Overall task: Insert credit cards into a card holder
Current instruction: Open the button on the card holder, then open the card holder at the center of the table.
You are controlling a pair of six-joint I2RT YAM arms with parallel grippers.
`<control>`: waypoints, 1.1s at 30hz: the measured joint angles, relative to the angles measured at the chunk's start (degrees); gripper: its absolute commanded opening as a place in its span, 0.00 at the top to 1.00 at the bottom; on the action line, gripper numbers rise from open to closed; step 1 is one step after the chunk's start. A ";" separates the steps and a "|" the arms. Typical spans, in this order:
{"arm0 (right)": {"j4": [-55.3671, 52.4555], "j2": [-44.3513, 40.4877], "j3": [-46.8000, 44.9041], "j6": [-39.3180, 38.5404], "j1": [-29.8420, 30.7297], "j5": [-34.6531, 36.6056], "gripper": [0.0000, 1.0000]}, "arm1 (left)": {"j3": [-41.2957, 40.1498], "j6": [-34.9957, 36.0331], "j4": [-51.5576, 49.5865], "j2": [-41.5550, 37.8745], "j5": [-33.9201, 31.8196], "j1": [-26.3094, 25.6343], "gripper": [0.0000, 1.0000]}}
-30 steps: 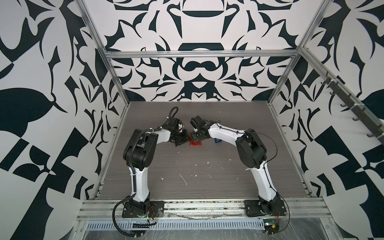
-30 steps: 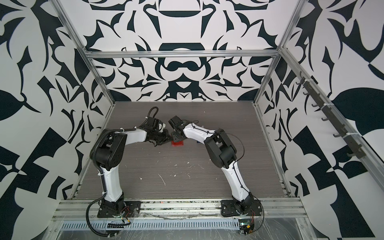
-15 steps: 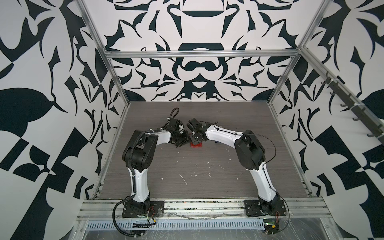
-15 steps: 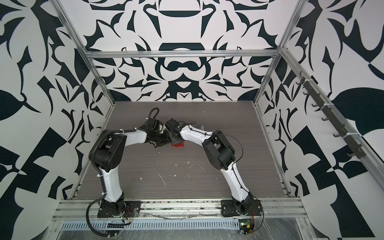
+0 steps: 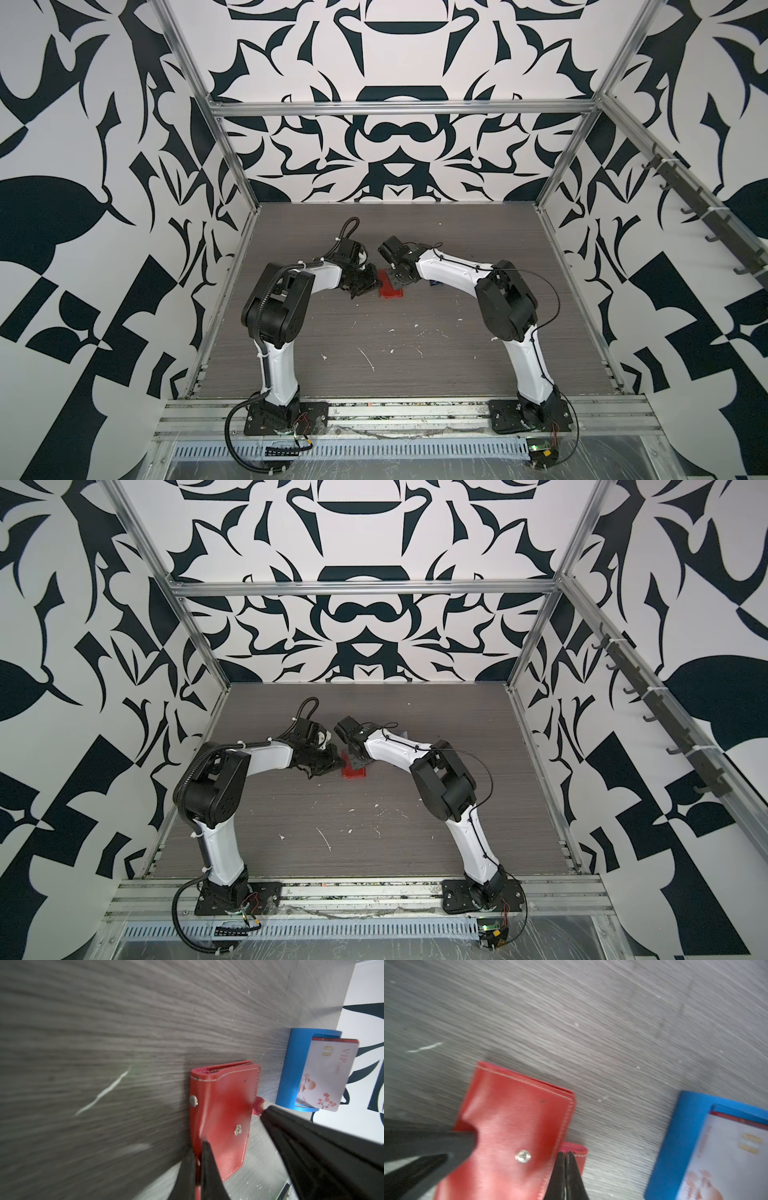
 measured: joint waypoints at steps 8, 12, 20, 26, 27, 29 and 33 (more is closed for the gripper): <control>1.40 -6.16 -5.16 2.10 -1.33 -4.74 1.00 | -2.10 1.44 -1.57 -3.08 -2.05 -0.02 0.66; 2.80 -9.81 -7.15 3.50 -1.60 -8.15 1.00 | -4.04 2.54 -2.12 -5.73 -3.61 -0.28 0.57; 7.13 -12.83 -9.42 5.75 -2.29 -14.08 1.00 | -5.70 3.37 1.97 -8.39 -1.16 -1.11 0.46; 10.16 -13.46 -11.63 7.43 -3.04 -18.32 1.00 | -7.39 1.75 7.98 -8.37 3.43 -1.60 0.40; 10.78 -13.77 -12.15 7.67 -3.17 -18.93 1.00 | -7.50 1.57 8.61 -8.37 3.82 -1.73 0.40; 12.24 -14.82 -13.75 8.55 -3.56 -20.26 1.00 | -7.54 1.33 9.55 -8.37 4.33 -1.95 0.39; 14.21 -17.05 -15.74 10.16 -4.52 -22.29 1.00 | -7.54 1.31 9.88 -8.37 4.28 -2.14 0.38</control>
